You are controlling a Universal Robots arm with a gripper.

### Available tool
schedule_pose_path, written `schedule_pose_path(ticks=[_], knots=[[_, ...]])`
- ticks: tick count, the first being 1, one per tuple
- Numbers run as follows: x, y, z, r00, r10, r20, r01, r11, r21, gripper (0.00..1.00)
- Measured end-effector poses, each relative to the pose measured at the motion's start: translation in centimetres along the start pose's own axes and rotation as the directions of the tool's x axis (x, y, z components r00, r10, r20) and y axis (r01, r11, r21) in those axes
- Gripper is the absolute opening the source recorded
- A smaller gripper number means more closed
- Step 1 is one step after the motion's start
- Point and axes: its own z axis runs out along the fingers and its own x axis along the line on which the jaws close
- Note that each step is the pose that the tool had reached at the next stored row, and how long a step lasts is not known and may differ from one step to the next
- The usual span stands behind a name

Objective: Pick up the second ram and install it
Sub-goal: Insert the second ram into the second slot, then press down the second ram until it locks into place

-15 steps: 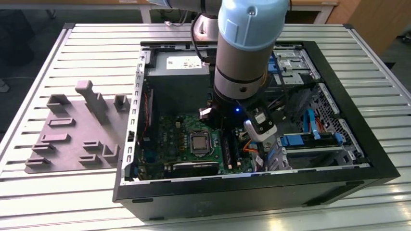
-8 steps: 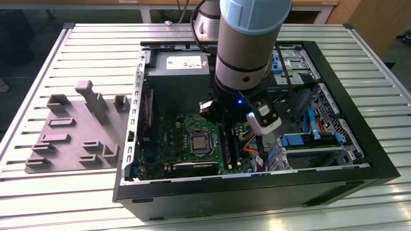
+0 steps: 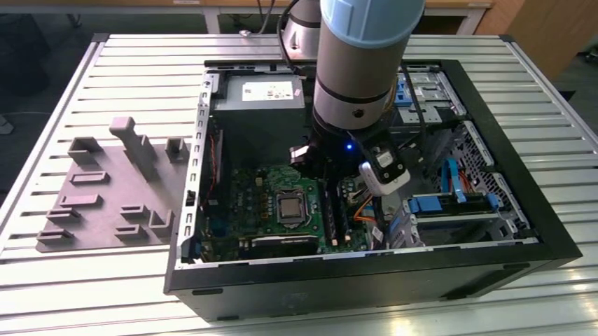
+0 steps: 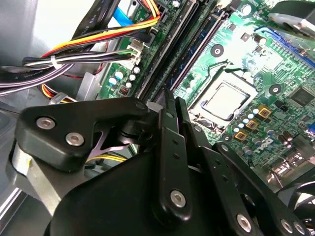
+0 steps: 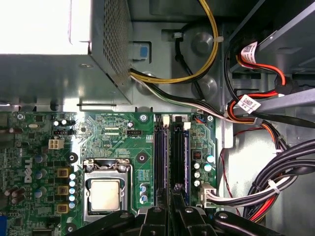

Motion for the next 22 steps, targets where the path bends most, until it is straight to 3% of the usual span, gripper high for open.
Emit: schedule_pose_path(ticks=[2,3,16,22], knots=[[0.0,0.0,0.0,1.0,0.0,0.0001,0.0,1.0,0.0001,0.17],[0.0,0.0,0.0,1.0,0.0,0.0,0.0,1.0,0.0001,0.11],[0.0,0.01,0.0,1.0,0.0,0.0001,0.0,1.0,0.0008,0.11],[0.01,0.46,0.03,1.0,0.0,0.0,0.0,1.0,0.0009,0.11]])
